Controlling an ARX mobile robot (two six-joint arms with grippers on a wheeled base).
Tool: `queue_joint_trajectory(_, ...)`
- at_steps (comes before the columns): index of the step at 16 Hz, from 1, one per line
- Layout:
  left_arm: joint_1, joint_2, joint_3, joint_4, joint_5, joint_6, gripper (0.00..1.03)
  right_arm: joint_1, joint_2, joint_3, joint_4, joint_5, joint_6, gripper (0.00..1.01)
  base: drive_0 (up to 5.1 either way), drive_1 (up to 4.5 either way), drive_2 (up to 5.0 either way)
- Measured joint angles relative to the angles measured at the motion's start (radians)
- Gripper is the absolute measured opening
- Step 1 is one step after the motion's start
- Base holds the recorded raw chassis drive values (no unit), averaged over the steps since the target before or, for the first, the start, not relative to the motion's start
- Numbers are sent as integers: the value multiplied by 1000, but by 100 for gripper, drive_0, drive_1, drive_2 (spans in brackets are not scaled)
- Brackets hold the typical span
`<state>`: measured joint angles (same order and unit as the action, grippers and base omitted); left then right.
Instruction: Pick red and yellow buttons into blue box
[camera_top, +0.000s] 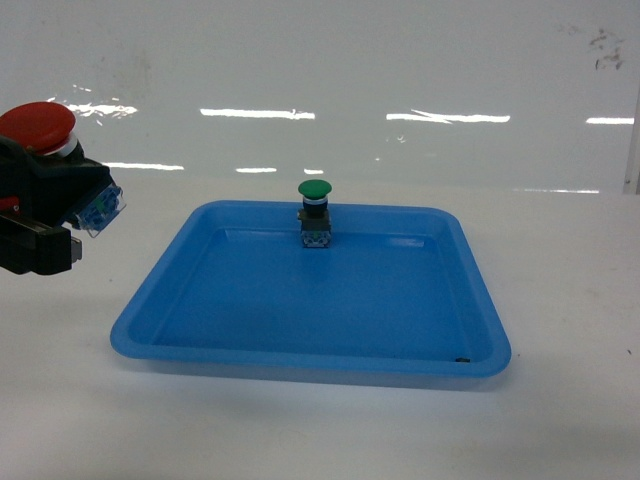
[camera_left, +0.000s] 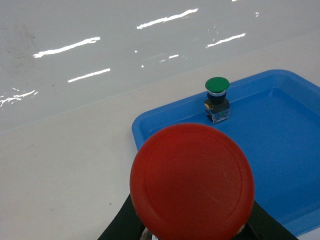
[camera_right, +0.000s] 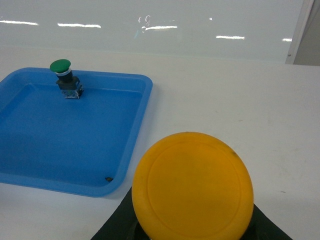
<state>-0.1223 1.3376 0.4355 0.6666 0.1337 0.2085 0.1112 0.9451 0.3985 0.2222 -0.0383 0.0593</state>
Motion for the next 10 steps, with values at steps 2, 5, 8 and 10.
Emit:
queue_joint_trajectory(2, 9, -72, -36, -41, 1, -3, 24, 0, 0, 0, 0, 0, 0, 25, 0, 0, 0)
queue_joint_trajectory(5, 22, -179, -50, -73, -6, -7, 24, 0, 0, 0, 0, 0, 0, 25, 0, 0, 0)
queue_joint_trajectory(8, 21, -171, -50, -81, -5, -10, 24, 0, 0, 0, 3, 0, 0, 25, 0, 0, 0)
queue_joint_trajectory(10, 22, -168, -51, -82, -7, -11, 24, 0, 1, 0, 1, 0, 0, 25, 4, -189, 196)
